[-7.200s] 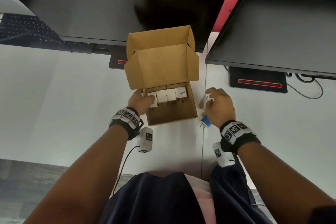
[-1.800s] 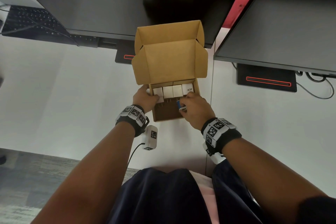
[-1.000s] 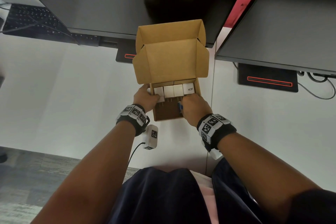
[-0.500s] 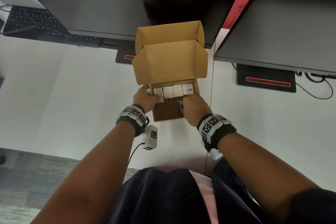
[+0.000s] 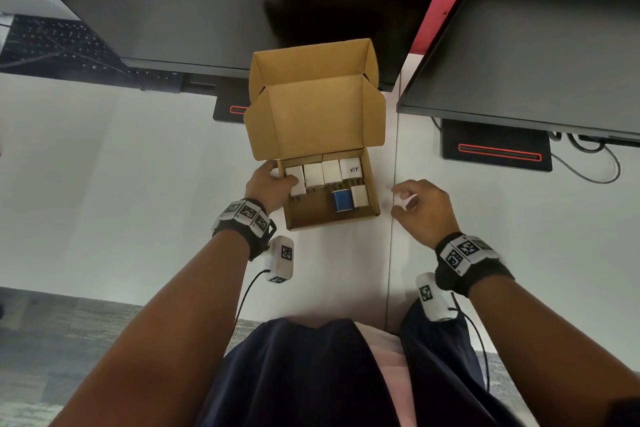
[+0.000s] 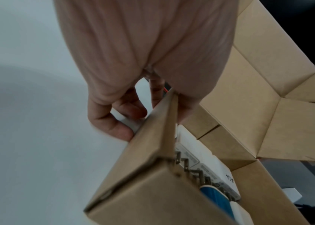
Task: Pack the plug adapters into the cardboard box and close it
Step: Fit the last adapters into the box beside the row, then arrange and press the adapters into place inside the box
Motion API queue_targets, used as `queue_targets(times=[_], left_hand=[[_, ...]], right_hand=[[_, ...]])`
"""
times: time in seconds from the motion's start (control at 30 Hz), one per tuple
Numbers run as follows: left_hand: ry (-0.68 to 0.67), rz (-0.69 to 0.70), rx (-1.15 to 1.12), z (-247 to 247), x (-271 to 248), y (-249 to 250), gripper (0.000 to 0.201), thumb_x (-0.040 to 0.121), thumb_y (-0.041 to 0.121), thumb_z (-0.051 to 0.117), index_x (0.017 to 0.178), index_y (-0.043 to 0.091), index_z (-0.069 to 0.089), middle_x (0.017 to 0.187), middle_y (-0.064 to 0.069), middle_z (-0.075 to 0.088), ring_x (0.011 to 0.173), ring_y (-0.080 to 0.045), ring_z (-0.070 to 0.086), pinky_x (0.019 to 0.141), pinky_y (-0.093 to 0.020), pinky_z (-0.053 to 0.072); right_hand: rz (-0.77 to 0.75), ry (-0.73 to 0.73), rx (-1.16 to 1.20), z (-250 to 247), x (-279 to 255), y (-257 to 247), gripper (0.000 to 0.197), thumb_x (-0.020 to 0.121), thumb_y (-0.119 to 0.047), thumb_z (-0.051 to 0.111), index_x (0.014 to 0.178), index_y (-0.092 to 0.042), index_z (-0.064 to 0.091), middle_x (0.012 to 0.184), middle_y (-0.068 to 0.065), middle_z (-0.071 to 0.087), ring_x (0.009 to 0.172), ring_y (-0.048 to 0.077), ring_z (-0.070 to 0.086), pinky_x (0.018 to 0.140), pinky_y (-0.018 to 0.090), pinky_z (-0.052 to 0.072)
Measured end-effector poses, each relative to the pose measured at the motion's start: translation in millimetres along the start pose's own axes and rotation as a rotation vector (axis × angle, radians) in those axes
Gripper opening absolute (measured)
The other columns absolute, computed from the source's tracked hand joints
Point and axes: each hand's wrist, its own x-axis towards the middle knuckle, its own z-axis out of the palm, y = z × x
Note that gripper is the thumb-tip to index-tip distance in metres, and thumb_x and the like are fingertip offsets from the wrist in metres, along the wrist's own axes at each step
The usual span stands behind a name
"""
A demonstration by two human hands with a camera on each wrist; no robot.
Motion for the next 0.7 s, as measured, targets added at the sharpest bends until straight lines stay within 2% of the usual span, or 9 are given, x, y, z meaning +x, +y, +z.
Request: queue_targets(times=[0.1,0.17,0.23,0.33,0.53,0.6,0.7], left_hand=[[-0.005,-0.026,-0.067,-0.5,0.7,-0.6,0.042,0.074,0.04,0.066,0.116,0.036,0.066,0.099,-0.005,0.073,0.088,-0.03,0.068,0.09,-0.048,0.06],[-0.017,-0.036,-0.1,-2.2,-1.3,0.5,0.041,0.076,0.035,0.064,0.116,0.036,0.067,0.099,-0.006,0.075,0.084,-0.03,0.067,0.079,-0.044,0.06],[-0.022,-0.045,-0.127,-5.6,-4.5,1.8,0.037,0.079,0.028,0.063,0.115,0.034,0.068,0.095,-0.008,0.073,0.082,-0.027,0.063,0.073,-0.042,0.055],[0.006,-0.056,-0.141,-15.9,-5.8,-3.4,0.028,0.085,0.02,0.06,0.109,0.031,0.069,0.09,-0.009,0.07,0.082,-0.026,0.062,0.073,-0.043,0.054],[0.091,-0.068,-0.092,-53.4,-4.6,-25.5,0.018,0.082,0.024,0.059,0.095,0.032,0.071,0.079,-0.007,0.065,0.075,-0.025,0.059,0.069,-0.039,0.051],[0.125,-0.087,-0.086,-63.1,-5.3,-30.8,0.023,0.08,0.027,0.056,0.096,0.032,0.071,0.078,-0.005,0.065,0.073,-0.025,0.059,0.067,-0.036,0.051],[0.17,-0.11,-0.082,-73.3,-6.2,-36.9,0.025,0.081,0.026,0.052,0.097,0.028,0.071,0.078,-0.005,0.066,0.071,-0.027,0.059,0.066,-0.037,0.049]], right_hand=[[0.019,-0.241,-0.059,-0.2,-10.2,16.5,0.05,0.076,-0.025,0.084,0.123,-0.023,0.066,0.109,0.002,0.055,0.089,0.016,0.057,0.082,0.026,0.049],[0.048,-0.309,-0.125,3.9,-14.9,23.1,0.058,0.074,-0.032,0.085,0.127,-0.025,0.062,0.113,0.002,0.049,0.097,0.018,0.055,0.088,0.03,0.049],[0.083,-0.309,-0.14,7.6,-18.7,26.9,0.059,0.074,-0.035,0.084,0.128,-0.026,0.061,0.114,0.001,0.046,0.098,0.019,0.055,0.091,0.032,0.05],[0.108,-0.317,-0.153,7.1,-18.1,30.1,0.055,0.078,-0.037,0.081,0.128,-0.027,0.06,0.114,0.002,0.046,0.099,0.02,0.056,0.091,0.032,0.049],[0.114,-0.327,-0.202,2.9,7.5,22.8,0.04,0.082,-0.043,0.075,0.117,-0.025,0.065,0.109,0.004,0.054,0.105,0.023,0.06,0.094,0.041,0.051],[0.088,-0.329,-0.213,3.9,20.9,12.6,0.04,0.084,-0.043,0.073,0.119,-0.026,0.063,0.111,0.003,0.054,0.105,0.022,0.059,0.095,0.039,0.051],[0.05,-0.339,-0.226,7.7,40.8,-9.9,0.046,0.087,-0.042,0.07,0.128,-0.027,0.057,0.118,0.004,0.051,0.107,0.022,0.057,0.095,0.036,0.049]])
